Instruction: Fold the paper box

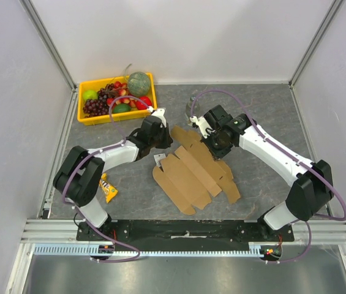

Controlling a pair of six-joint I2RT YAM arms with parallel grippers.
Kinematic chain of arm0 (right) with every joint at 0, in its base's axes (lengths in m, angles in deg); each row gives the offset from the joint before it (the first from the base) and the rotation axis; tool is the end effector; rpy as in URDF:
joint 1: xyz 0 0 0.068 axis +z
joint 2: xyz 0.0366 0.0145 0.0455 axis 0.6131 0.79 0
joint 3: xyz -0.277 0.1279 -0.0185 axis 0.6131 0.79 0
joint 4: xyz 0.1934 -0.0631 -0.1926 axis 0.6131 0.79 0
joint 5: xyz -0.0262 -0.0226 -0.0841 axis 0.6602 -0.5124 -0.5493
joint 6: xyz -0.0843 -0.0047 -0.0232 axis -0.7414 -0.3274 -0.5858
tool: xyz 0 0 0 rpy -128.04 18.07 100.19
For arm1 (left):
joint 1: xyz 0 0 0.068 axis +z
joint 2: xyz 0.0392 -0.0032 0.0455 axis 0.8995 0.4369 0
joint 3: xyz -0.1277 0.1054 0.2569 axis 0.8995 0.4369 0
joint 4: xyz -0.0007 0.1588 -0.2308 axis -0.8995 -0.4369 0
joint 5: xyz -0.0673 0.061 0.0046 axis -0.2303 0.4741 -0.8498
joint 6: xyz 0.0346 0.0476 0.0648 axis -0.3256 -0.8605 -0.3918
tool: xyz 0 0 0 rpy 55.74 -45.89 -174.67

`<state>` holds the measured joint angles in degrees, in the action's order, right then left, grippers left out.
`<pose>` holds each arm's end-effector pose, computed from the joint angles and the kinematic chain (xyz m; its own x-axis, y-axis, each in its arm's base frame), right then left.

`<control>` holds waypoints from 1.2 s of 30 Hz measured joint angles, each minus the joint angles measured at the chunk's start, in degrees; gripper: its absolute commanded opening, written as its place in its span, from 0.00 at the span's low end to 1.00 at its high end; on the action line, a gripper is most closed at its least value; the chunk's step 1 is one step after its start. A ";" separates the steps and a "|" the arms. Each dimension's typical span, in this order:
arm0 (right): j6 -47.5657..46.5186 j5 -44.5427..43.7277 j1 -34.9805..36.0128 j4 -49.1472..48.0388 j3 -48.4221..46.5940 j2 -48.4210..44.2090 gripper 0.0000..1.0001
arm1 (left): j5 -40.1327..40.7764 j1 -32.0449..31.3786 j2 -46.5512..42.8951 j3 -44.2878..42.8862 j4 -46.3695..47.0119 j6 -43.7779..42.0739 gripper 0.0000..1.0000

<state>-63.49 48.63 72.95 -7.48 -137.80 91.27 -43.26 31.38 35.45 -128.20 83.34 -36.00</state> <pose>0.2701 0.1951 0.2758 -0.7819 -0.5146 -0.3518 -0.5679 0.8208 0.0615 0.3413 -0.2214 0.1897 -0.6812 -0.0690 -0.7289 0.2931 0.8866 -0.3579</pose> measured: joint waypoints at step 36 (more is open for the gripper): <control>0.31 0.44 0.02 -1.14 2.38 -0.28 0.00 | -9.11 -4.57 3.28 3.17 4.24 0.00 0.02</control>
<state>-63.18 49.07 72.97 -8.62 -135.42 90.98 -52.37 26.81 38.73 -125.03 87.58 -36.00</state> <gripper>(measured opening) 0.012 0.025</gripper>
